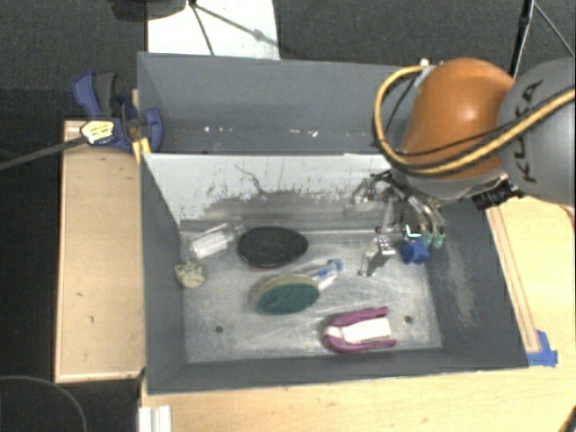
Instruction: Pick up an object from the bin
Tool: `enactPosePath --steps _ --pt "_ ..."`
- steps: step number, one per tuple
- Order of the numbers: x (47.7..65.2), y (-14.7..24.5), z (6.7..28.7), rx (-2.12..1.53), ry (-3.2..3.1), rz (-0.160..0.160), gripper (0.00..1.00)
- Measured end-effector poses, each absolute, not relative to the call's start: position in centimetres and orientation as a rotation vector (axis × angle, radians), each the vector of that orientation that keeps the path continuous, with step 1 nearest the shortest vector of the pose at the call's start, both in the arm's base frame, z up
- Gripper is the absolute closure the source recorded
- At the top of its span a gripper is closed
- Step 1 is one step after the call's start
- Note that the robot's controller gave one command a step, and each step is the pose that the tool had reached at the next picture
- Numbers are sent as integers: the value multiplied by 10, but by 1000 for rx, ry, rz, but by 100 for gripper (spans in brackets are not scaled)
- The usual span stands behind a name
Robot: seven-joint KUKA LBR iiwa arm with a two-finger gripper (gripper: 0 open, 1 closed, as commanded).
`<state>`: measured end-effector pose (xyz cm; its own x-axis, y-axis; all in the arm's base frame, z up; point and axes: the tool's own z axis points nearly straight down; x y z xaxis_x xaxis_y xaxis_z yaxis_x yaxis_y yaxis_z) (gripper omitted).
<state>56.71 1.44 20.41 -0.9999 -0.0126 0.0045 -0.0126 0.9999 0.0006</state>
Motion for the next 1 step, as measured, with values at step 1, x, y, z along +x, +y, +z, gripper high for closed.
enactPosePath --steps 1 --pt "582 -1 73 -19 -3152 -2 0"
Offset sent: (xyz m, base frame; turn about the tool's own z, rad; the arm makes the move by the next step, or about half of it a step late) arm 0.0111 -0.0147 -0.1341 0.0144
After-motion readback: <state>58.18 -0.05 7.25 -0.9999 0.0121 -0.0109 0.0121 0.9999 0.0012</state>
